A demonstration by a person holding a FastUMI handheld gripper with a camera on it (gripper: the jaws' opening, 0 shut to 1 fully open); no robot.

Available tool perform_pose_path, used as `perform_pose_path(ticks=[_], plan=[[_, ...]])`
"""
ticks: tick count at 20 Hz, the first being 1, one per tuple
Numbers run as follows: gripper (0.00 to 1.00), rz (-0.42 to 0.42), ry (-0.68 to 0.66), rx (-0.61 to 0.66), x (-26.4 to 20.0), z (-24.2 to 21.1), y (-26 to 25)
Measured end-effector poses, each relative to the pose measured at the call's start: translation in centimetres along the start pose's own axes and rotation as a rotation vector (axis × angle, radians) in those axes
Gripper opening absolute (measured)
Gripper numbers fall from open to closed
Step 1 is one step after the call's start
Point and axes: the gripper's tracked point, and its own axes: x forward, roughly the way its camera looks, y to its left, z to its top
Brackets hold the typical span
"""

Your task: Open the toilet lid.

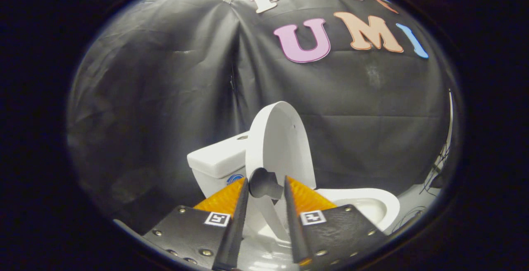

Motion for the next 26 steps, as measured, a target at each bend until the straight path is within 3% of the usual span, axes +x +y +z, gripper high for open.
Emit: perform_pose_path(ticks=[2, 8, 10, 15, 20, 26], plan=[[0.51, -0.045, -0.009, -0.03, -1.0, 0.5, -2.0], [0.54, -0.101, -0.042, 0.045, -3.6, 2.1, -6.3], [0.76, -0.124, -0.052, 0.041, -4.7, 2.7, -7.9], [0.86, -0.169, -0.061, 0.034, -7.2, 3.6, -11.6], [0.92, -0.215, -0.096, 0.057, -9.8, 5.4, -15.4], [0.92, -0.289, -0.133, 0.102, -13.3, 6.7, -21.4]])
